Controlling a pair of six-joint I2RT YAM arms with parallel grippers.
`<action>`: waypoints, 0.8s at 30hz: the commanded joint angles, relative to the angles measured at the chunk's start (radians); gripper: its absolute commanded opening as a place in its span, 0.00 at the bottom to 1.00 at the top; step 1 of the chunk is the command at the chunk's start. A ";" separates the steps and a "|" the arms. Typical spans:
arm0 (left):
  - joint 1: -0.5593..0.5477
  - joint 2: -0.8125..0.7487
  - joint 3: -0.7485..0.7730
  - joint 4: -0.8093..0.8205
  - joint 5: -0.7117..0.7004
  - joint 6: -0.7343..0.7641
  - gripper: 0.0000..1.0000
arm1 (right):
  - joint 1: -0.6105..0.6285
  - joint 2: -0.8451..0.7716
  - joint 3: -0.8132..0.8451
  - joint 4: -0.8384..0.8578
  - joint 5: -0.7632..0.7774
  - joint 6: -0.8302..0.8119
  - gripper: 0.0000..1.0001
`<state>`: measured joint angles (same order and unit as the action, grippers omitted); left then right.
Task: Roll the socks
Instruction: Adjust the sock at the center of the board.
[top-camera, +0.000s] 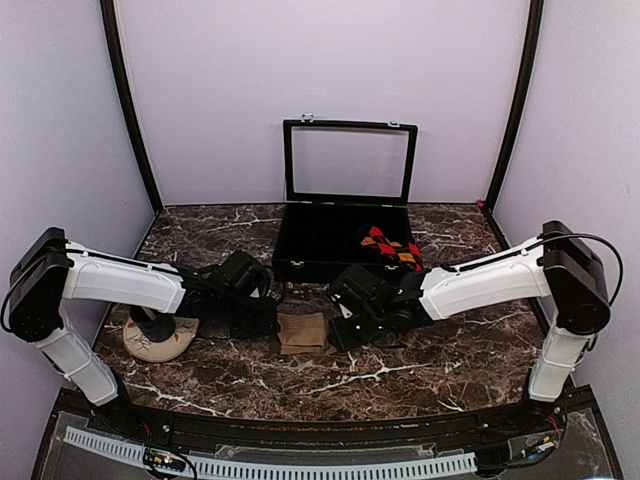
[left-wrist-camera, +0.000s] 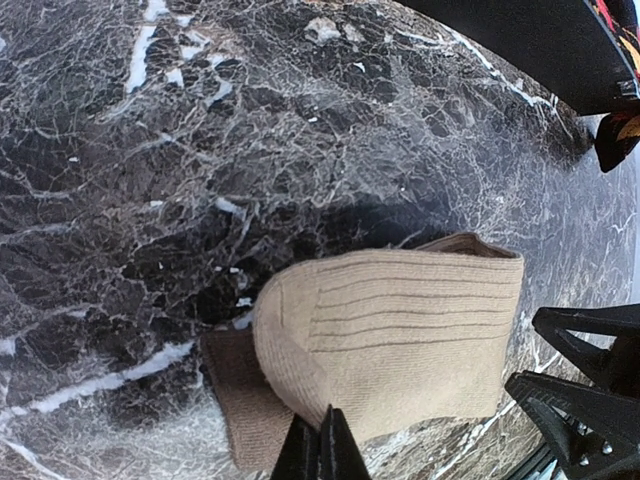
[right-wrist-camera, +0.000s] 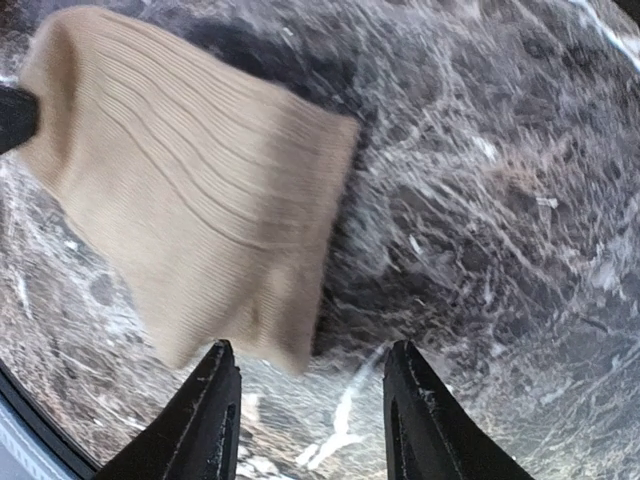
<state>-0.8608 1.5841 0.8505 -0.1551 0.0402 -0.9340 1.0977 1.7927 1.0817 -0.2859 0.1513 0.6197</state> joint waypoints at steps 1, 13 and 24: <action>0.006 0.007 0.025 -0.009 -0.002 0.020 0.00 | 0.012 0.030 0.050 0.019 -0.010 -0.019 0.44; 0.006 0.015 0.025 -0.005 0.011 0.031 0.00 | 0.013 0.075 0.093 0.011 -0.026 -0.021 0.42; 0.006 0.030 0.024 0.006 0.025 0.035 0.00 | 0.013 0.102 0.091 0.011 -0.049 -0.028 0.35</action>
<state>-0.8608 1.6104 0.8520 -0.1513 0.0536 -0.9180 1.1015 1.8729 1.1503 -0.2909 0.1200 0.5995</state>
